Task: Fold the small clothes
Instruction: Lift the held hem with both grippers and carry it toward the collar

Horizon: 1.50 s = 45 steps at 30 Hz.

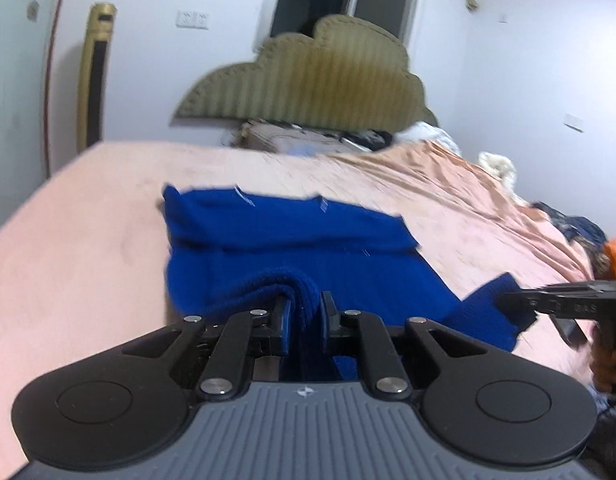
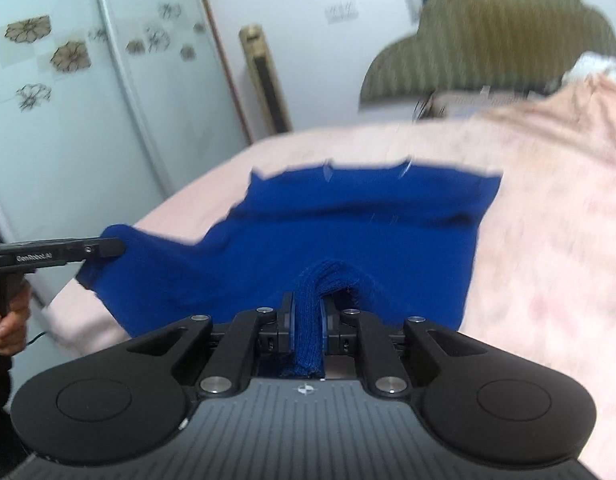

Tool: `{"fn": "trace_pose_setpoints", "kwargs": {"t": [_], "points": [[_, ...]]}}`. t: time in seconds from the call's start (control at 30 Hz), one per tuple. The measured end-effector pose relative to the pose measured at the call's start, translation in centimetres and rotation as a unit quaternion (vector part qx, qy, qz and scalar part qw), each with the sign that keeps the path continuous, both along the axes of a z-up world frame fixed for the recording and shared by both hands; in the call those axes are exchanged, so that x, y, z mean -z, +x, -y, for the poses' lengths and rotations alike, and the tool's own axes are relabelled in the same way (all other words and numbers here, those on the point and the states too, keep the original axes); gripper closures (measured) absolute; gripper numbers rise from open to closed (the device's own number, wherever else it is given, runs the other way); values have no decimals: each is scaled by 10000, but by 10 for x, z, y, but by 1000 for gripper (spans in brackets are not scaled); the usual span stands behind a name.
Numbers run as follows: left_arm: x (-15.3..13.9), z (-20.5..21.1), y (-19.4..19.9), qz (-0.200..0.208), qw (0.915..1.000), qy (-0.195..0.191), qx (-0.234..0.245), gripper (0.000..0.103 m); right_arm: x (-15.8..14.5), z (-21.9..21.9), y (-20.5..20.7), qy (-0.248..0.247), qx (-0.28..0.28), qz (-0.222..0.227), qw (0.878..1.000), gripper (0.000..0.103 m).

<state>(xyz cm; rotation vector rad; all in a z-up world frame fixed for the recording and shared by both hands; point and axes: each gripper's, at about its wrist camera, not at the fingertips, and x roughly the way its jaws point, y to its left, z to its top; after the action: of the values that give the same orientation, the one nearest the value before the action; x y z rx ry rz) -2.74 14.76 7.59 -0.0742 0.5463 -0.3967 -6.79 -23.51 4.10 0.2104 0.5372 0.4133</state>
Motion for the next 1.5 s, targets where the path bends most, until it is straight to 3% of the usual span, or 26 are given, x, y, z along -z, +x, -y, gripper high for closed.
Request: {"fn": "trace_pose_setpoints", "kwargs": {"t": [0.1, 0.27, 0.63, 1.03, 1.5], "points": [[-7, 12, 23, -26, 9991, 310, -303, 89, -11, 4, 13, -132, 272, 288, 9991, 87], [-6, 27, 53, -266, 9971, 376, -602, 89, -14, 10, 40, -137, 652, 506, 9965, 87], [-2, 48, 81, -112, 9920, 958, -818, 89, -4, -11, 76, -602, 1120, 727, 9892, 87], [-5, 57, 102, -9, 9892, 1080, -993, 89, -8, -5, 89, -547, 1385, 894, 9848, 87], [-10, 60, 138, 223, 9854, 1045, -1324, 89, -7, -17, 114, -918, 1675, 1252, 9736, 88]]}}
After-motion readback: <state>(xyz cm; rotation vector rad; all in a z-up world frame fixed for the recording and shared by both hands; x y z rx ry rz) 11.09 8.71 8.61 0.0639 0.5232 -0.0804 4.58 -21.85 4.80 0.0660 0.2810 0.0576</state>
